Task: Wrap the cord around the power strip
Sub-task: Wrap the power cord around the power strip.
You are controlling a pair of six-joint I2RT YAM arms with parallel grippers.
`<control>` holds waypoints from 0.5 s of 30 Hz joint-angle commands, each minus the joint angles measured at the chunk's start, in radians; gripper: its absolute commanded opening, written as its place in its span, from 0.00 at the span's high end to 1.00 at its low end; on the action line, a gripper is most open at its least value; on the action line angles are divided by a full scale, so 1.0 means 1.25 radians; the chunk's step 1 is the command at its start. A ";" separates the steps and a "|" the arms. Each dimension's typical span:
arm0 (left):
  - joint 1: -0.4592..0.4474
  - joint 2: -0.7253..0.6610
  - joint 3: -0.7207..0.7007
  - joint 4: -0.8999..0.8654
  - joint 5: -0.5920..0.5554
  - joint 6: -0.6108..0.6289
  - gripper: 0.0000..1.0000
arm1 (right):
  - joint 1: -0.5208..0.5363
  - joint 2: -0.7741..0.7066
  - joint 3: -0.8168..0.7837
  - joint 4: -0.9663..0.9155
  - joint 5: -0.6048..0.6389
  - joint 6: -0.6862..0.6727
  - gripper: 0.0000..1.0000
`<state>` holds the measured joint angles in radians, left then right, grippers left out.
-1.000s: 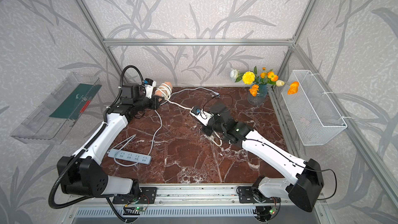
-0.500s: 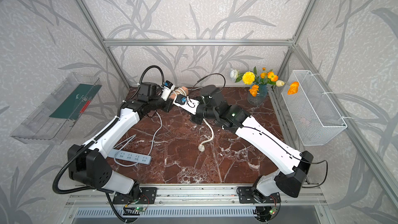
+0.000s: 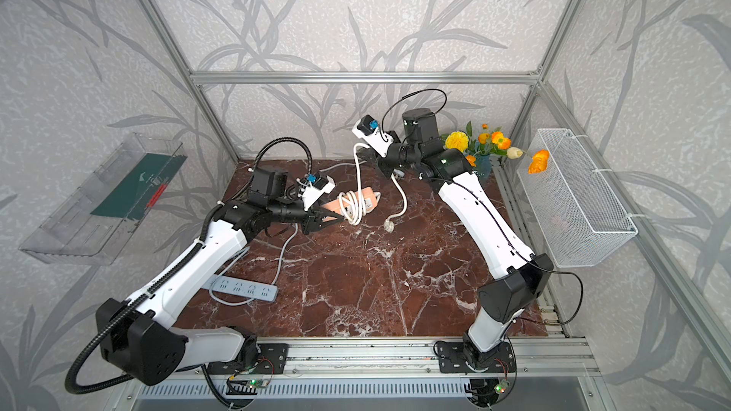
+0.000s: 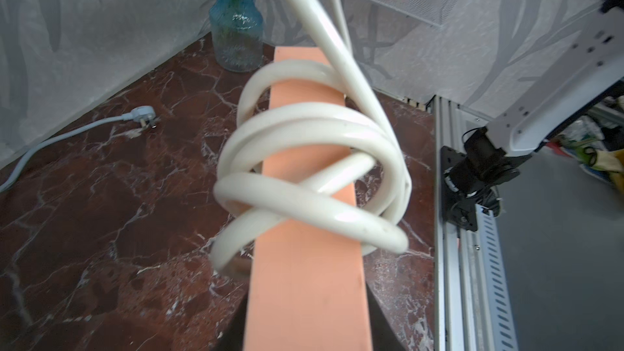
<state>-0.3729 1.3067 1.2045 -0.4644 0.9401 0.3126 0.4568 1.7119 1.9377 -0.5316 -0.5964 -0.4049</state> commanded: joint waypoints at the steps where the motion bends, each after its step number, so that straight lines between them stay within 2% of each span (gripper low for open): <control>1: -0.009 -0.040 0.005 0.072 0.227 -0.045 1.00 | -0.029 0.062 0.025 0.138 -0.099 0.104 1.00; 3: -0.010 -0.054 -0.001 0.141 0.285 -0.104 1.00 | -0.031 0.097 0.021 0.177 -0.133 0.150 1.00; 6: -0.009 -0.076 -0.028 0.328 0.347 -0.253 1.00 | -0.032 0.147 0.019 0.228 -0.178 0.218 1.00; 8: -0.007 -0.093 -0.025 0.353 0.347 -0.271 1.00 | -0.033 0.176 0.015 0.252 -0.185 0.249 1.00; 13: 0.001 -0.109 -0.045 0.552 0.261 -0.395 1.00 | -0.033 0.219 -0.097 0.454 -0.195 0.437 1.00; 15: 0.013 -0.100 -0.045 0.606 0.207 -0.428 1.00 | -0.028 0.217 -0.171 0.552 -0.170 0.507 0.93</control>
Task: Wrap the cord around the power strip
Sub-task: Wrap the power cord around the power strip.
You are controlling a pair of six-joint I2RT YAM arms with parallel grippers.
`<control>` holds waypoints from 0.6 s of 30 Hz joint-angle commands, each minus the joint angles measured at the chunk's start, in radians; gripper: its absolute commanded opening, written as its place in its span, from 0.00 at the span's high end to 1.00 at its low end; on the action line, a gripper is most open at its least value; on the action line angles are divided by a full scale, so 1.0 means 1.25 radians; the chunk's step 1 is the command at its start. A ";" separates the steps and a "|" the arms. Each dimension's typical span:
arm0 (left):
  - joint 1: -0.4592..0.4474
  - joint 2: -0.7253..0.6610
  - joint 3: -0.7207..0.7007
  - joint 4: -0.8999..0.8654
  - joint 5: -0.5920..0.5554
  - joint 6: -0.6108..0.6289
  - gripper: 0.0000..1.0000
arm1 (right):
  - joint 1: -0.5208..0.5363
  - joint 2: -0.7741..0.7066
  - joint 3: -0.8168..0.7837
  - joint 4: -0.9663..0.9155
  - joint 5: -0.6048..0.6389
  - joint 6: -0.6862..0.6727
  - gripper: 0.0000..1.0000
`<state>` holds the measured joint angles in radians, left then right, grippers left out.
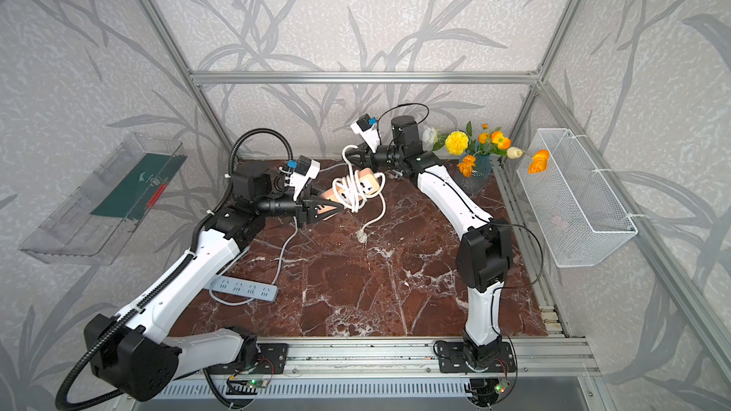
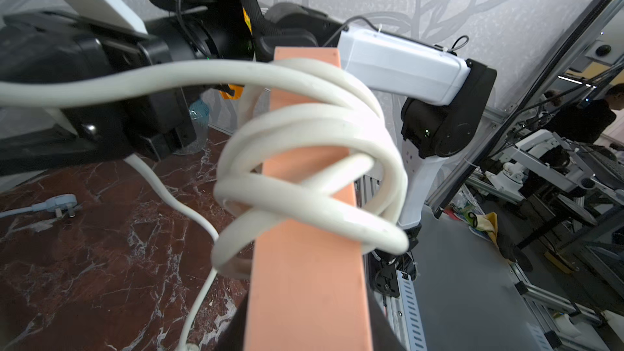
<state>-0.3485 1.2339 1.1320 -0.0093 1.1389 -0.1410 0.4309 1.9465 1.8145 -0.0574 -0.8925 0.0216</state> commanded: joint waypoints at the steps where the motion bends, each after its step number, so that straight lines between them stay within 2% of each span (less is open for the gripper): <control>1: 0.001 -0.037 0.008 0.282 0.016 -0.091 1.00 | -0.004 0.026 -0.110 0.212 0.078 0.193 0.92; 4: 0.014 -0.029 0.000 0.353 -0.046 -0.138 1.00 | 0.006 0.008 -0.217 0.342 0.114 0.273 0.84; 7: 0.016 -0.028 0.005 0.350 -0.070 -0.135 1.00 | 0.015 -0.004 -0.281 0.412 0.130 0.317 0.75; 14: 0.024 -0.035 0.007 0.302 -0.101 -0.102 1.00 | 0.035 -0.026 -0.365 0.464 0.176 0.330 0.56; 18: 0.036 -0.039 0.011 0.299 -0.129 -0.116 1.00 | 0.036 -0.038 -0.430 0.497 0.201 0.343 0.51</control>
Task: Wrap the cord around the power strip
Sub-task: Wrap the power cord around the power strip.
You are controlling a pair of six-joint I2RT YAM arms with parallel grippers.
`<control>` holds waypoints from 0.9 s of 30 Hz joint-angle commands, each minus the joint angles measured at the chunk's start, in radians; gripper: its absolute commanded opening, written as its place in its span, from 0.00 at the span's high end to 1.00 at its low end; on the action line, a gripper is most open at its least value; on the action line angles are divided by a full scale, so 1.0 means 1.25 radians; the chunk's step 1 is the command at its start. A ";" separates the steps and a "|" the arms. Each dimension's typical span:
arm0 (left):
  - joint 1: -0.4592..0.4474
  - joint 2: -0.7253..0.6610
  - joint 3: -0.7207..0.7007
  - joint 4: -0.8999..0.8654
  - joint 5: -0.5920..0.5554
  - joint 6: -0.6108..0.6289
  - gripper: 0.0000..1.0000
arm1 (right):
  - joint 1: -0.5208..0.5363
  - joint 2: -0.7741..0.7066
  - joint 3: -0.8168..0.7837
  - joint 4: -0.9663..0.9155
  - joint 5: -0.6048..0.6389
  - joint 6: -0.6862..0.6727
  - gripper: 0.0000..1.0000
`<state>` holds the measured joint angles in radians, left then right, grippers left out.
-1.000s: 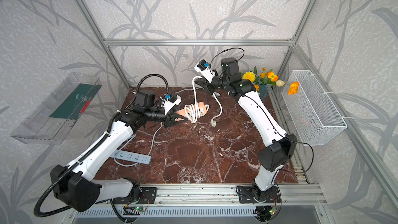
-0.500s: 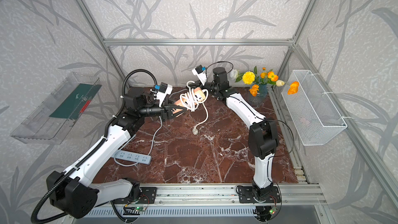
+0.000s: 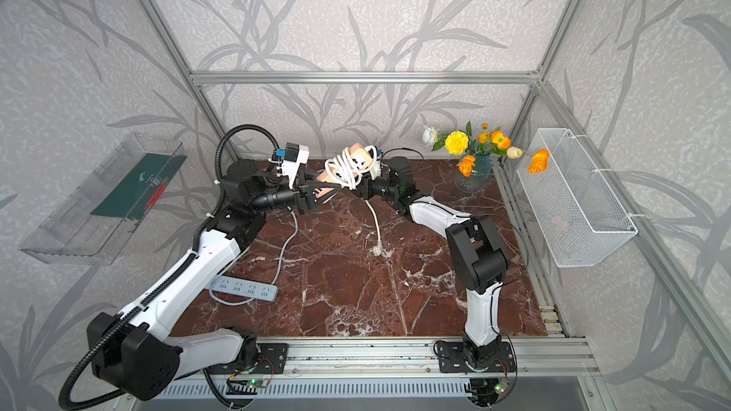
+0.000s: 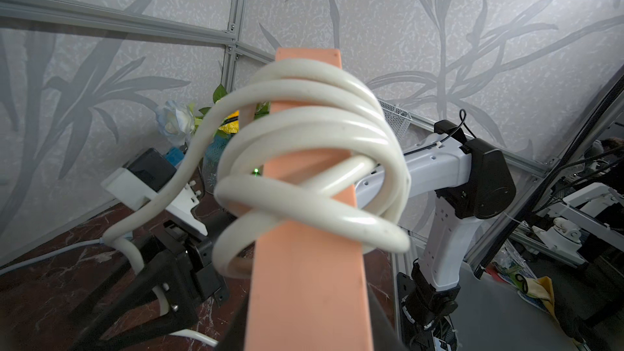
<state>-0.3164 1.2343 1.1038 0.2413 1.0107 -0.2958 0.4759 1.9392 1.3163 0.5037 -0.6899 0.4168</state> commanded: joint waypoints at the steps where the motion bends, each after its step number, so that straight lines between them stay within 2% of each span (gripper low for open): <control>1: 0.010 -0.040 0.031 0.102 -0.037 0.005 1.00 | 0.001 -0.035 -0.042 0.052 0.043 0.026 0.50; 4: 0.013 -0.040 0.024 0.119 -0.058 -0.007 1.00 | 0.009 -0.032 -0.064 0.046 0.061 0.013 0.49; 6: 0.016 -0.038 0.026 0.121 -0.068 -0.010 1.00 | 0.017 -0.021 -0.068 0.050 0.067 0.013 0.56; 8: 0.021 -0.036 0.028 0.121 -0.076 -0.015 1.00 | 0.030 -0.008 -0.068 0.061 0.068 0.018 0.58; 13: 0.024 -0.034 0.035 0.119 -0.057 -0.029 1.00 | 0.060 0.017 -0.049 0.060 0.106 0.002 0.49; 19: 0.024 -0.034 0.044 0.114 -0.066 -0.032 1.00 | 0.093 0.064 0.000 0.065 0.160 -0.006 0.54; 27: 0.024 -0.033 0.052 0.110 -0.068 -0.041 1.00 | 0.125 0.119 0.039 0.163 0.195 0.051 0.45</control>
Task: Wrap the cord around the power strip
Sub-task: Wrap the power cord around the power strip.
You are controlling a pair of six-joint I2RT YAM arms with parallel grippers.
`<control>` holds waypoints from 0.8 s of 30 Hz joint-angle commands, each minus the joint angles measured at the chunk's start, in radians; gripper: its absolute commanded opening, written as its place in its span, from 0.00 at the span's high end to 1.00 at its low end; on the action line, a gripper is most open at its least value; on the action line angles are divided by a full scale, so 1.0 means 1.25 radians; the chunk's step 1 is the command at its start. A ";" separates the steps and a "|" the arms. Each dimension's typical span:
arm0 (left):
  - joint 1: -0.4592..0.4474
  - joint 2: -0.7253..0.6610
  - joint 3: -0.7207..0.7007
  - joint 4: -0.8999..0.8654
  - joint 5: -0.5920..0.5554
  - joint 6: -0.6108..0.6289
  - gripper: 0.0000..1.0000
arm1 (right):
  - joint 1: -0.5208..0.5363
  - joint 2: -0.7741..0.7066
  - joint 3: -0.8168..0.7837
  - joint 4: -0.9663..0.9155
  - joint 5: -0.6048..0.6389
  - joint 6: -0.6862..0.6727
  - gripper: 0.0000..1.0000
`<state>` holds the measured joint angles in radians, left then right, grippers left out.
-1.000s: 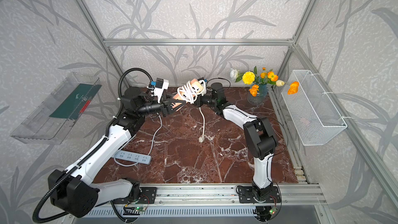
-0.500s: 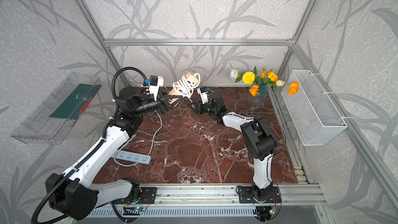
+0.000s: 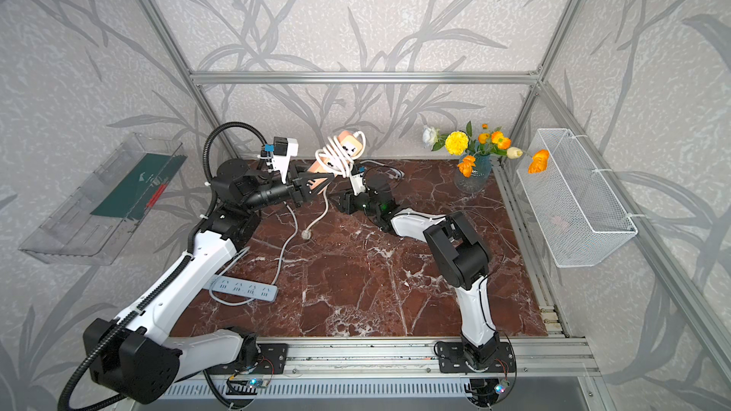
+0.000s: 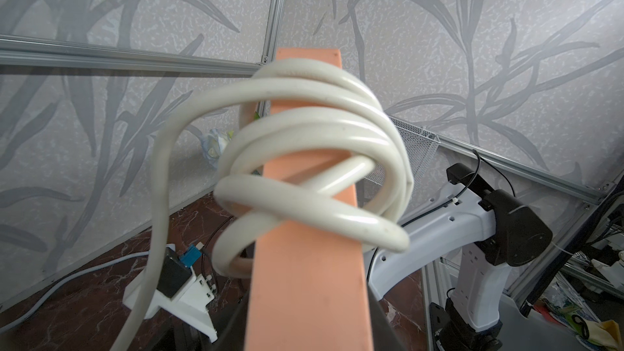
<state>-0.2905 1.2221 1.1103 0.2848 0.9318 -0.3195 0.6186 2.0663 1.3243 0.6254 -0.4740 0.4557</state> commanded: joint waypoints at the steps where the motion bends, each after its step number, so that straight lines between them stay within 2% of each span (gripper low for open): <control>1: 0.003 -0.024 0.048 0.075 -0.005 -0.022 1.00 | 0.014 0.022 0.033 0.079 0.019 0.028 0.45; 4: 0.003 -0.030 0.050 0.048 -0.015 -0.003 1.00 | 0.016 0.006 -0.015 0.130 0.049 0.055 0.45; 9: 0.010 -0.040 0.049 0.017 -0.025 0.019 1.00 | -0.023 -0.130 -0.215 0.132 0.145 0.069 0.45; 14: 0.011 -0.026 0.059 0.023 -0.026 0.008 1.00 | -0.047 -0.253 -0.354 0.109 0.108 0.029 0.39; 18: 0.009 -0.019 0.063 0.024 -0.031 0.003 1.00 | -0.005 -0.269 -0.373 0.145 0.105 0.001 0.34; 24: 0.008 -0.020 0.064 0.009 -0.043 0.017 1.00 | 0.023 -0.133 -0.228 0.163 0.164 0.006 0.33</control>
<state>-0.2802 1.2140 1.1400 0.2367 0.8932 -0.3099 0.6533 1.8263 0.9699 0.7830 -0.3130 0.4679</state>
